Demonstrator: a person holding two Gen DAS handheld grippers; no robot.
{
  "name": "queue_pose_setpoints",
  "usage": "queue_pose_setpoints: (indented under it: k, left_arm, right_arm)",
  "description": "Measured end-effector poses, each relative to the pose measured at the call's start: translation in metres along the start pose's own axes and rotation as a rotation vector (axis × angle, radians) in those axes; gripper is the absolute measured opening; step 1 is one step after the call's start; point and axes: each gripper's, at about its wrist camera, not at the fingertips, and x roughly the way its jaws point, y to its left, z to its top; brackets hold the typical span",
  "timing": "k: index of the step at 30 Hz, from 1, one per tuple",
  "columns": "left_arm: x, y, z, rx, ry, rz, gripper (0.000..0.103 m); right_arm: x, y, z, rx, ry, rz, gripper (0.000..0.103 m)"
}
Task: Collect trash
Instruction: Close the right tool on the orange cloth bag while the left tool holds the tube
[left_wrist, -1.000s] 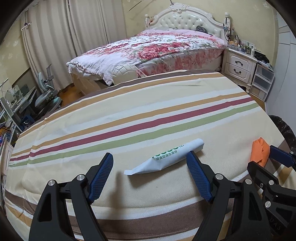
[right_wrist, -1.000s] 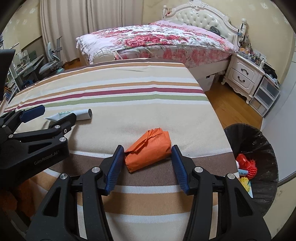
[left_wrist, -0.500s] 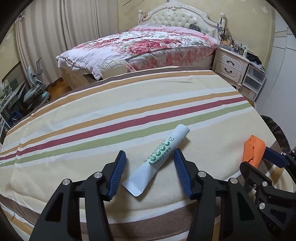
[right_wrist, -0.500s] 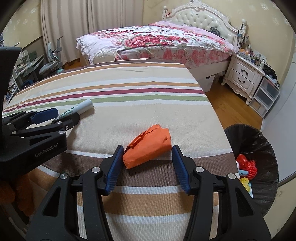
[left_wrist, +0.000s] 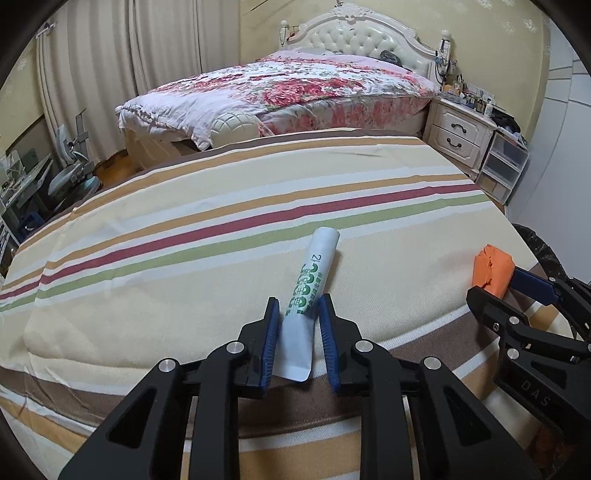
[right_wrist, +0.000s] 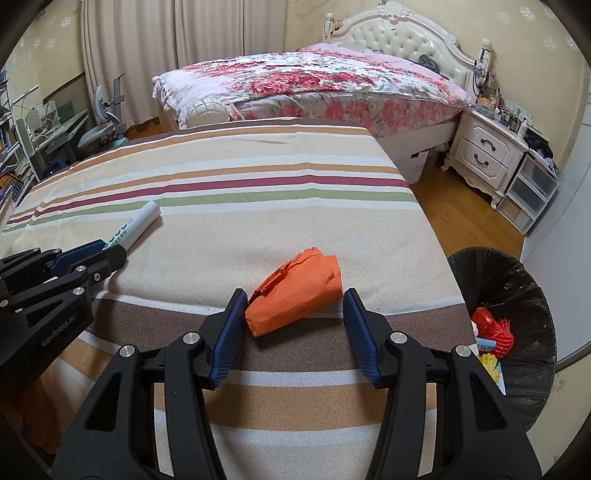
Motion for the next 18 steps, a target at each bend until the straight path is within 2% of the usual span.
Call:
queue_pose_setpoints:
  k: [7, 9, 10, 13, 18]
  left_arm:
    - [-0.012, 0.006, -0.014, -0.045, 0.012, -0.010, 0.023]
    - [-0.012, 0.008, -0.013, -0.059, 0.017, -0.019, 0.024]
    - [-0.012, 0.009, -0.012, -0.064, 0.017, -0.018, 0.026]
    - [-0.009, 0.011, -0.010, -0.073, 0.014, -0.005, 0.045]
    - [-0.002, 0.011, -0.003, -0.067, 0.016, 0.007, 0.048]
  right_arm:
    - [-0.001, 0.001, 0.002, -0.007, 0.002, 0.003, 0.053]
    - [-0.002, 0.003, 0.003, -0.009, 0.003, 0.009, 0.058]
    - [-0.001, 0.004, 0.003, -0.013, 0.005, 0.014, 0.065]
    - [-0.002, 0.005, 0.002, -0.016, 0.004, 0.007, 0.068]
    - [-0.003, -0.003, 0.001, 0.027, -0.003, 0.014, 0.068]
